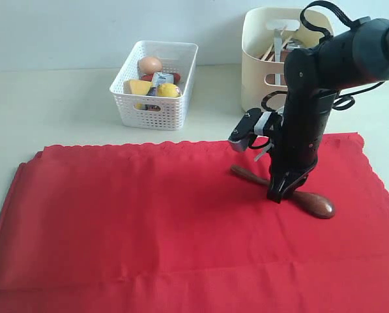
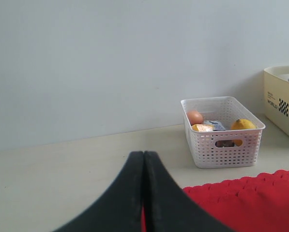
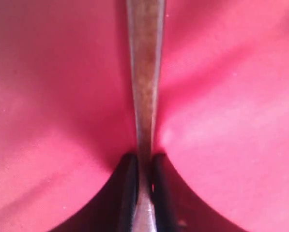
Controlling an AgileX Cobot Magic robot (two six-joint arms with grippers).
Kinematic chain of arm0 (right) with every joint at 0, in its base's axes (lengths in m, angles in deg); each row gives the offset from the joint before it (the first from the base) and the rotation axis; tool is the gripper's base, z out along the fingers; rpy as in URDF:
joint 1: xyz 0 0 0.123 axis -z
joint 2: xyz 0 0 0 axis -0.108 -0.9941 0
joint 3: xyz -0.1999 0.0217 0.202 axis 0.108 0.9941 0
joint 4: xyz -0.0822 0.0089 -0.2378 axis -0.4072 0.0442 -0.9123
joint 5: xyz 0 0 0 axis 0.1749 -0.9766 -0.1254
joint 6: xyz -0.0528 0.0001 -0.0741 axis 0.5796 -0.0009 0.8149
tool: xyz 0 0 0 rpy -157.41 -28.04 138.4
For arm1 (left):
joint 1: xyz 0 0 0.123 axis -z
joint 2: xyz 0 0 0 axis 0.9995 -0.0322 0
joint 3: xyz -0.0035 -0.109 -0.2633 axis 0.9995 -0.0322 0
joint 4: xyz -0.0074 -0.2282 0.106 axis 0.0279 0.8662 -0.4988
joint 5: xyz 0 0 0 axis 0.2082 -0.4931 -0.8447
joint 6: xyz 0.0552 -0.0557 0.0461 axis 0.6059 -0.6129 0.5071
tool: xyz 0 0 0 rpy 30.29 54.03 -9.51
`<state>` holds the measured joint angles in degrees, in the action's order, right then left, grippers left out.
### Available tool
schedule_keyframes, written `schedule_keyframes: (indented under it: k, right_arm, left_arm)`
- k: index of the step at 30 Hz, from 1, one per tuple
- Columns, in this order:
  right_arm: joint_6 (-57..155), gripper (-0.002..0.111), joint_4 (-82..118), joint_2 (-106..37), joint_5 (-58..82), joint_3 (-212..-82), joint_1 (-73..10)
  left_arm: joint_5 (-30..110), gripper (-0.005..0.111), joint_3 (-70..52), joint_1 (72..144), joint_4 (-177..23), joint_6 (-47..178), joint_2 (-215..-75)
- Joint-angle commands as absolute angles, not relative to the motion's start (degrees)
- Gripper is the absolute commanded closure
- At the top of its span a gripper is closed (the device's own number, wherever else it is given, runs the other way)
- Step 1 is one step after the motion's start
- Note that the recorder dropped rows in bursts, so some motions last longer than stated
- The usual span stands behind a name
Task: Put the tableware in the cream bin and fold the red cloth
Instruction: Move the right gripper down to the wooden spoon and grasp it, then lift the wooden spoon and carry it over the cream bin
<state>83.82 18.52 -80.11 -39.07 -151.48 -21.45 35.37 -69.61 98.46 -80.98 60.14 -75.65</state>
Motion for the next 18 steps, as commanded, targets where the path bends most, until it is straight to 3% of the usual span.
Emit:
schedule_keyframes:
  k: [1, 18]
  right_arm:
    - [83.68, 0.108, 19.3, -79.29, -39.55, -151.41, -21.54]
    - [84.17, 0.108, 31.66, -64.93, -32.12, -151.54, -21.54]
  left_arm:
    - [35.31, 0.106, -69.79, 98.9, -80.97, 60.17, -75.29]
    - [35.31, 0.106, -69.79, 98.9, -80.97, 60.17, -75.29]
